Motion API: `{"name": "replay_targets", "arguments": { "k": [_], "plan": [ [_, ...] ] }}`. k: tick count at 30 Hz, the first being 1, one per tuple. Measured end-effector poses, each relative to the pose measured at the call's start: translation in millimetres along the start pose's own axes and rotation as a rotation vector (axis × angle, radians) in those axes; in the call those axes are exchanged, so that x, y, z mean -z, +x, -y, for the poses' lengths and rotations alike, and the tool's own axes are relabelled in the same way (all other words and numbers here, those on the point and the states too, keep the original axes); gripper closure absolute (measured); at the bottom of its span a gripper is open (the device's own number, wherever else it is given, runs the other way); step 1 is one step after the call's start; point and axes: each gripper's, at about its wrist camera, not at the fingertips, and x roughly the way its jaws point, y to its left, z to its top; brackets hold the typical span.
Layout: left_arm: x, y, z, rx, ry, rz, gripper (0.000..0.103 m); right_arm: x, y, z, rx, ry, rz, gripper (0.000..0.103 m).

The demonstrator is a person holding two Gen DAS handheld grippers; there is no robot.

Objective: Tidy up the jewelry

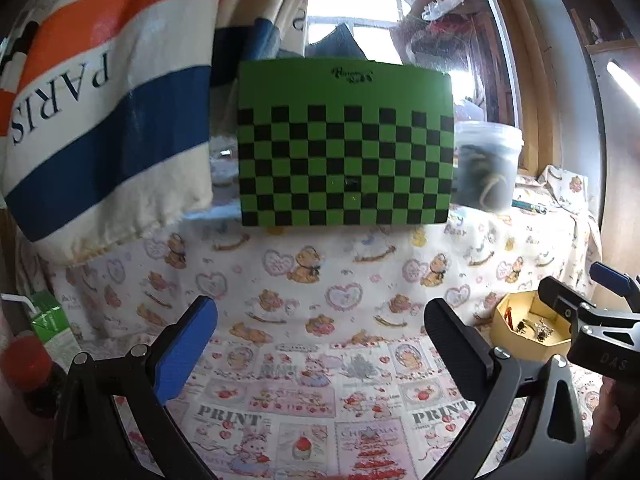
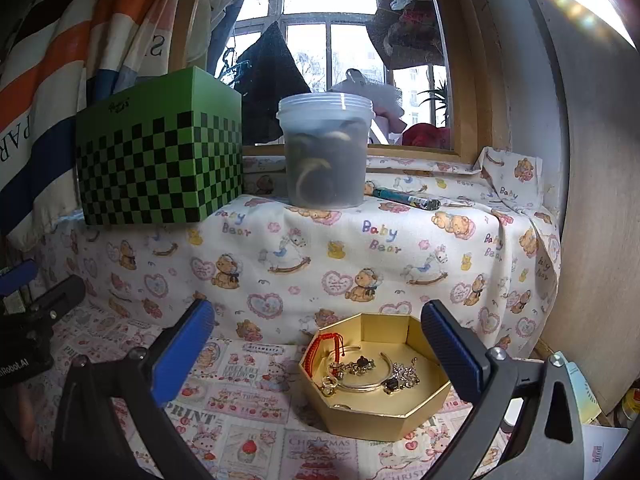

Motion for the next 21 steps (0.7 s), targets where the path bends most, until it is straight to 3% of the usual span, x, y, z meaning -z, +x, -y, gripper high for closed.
{"name": "replay_targets", "arguments": {
  "k": [21],
  "plan": [
    [2.4, 1.6, 1.0, -0.017, 0.0, -0.021, 0.0, 1.0, 0.9, -1.8, -0.002, -0.004, -0.017, 0.0]
  ]
}}
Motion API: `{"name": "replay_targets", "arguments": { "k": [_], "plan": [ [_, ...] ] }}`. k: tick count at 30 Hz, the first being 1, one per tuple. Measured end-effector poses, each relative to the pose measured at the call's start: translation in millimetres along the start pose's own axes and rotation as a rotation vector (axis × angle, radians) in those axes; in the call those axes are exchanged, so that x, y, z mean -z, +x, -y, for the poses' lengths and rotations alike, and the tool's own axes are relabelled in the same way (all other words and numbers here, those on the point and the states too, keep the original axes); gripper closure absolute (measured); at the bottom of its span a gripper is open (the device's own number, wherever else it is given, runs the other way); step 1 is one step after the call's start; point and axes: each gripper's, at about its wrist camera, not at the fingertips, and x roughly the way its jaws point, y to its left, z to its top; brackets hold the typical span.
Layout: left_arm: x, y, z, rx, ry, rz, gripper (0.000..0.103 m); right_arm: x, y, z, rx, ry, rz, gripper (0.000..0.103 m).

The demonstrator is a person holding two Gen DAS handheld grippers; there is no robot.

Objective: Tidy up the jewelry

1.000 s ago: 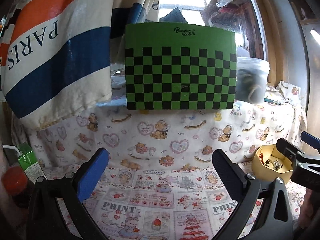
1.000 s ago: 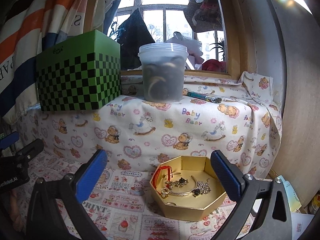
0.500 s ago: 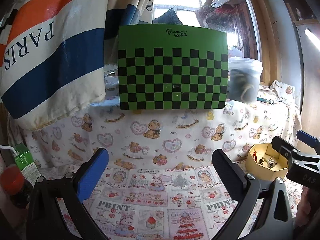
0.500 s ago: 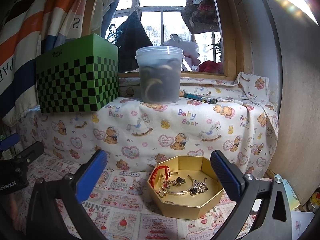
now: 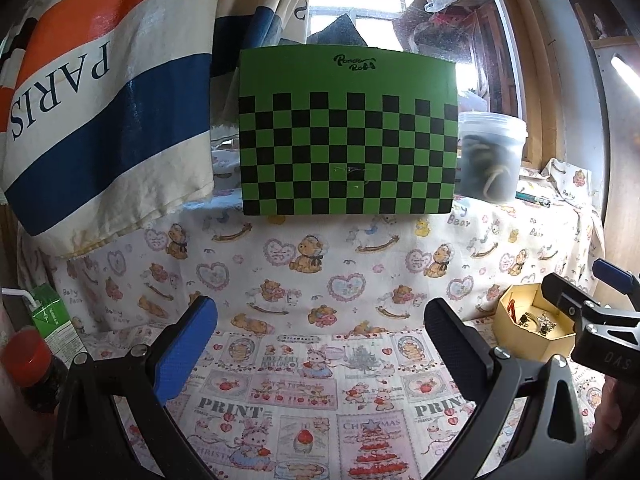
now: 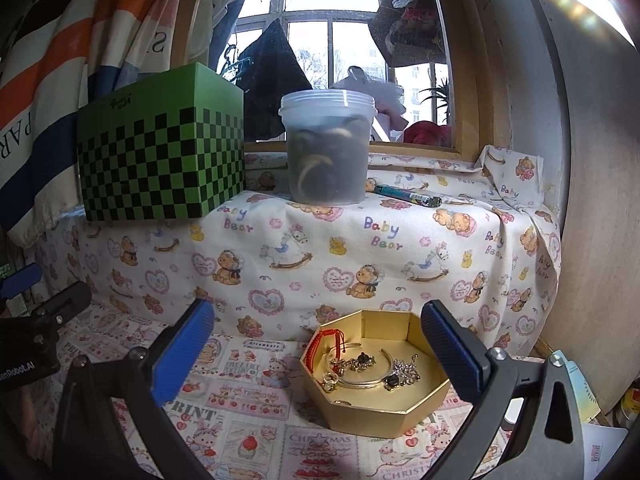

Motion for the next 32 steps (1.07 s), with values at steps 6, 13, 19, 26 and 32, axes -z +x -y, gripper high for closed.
{"name": "replay_targets", "arguments": {
  "k": [6, 13, 19, 26, 32],
  "plan": [
    [-0.4, 0.6, -0.8, 0.001, 0.002, -0.002, 0.0, -0.1, -0.2, 0.2, 0.002, 0.001, 0.002, 0.0],
    [0.0, 1.2, -1.1, -0.002, 0.004, -0.004, 0.0, -0.1, -0.3, 0.3, 0.001, 0.001, 0.003, 0.0],
    [0.1, 1.1, -1.1, -0.003, 0.004, -0.005, 0.0, 0.0, 0.4, 0.0, 0.002, 0.001, 0.0, 0.0],
    [0.0, 0.4, -1.0, -0.004, 0.004, -0.005, 0.0, 0.1, 0.9, 0.2, 0.003, 0.001, -0.001, 0.0],
    [0.5, -0.9, -1.1, -0.005, 0.0, -0.005, 0.0, 0.2, 1.2, -0.1, 0.002, 0.0, -0.004, 0.0]
  ]
}}
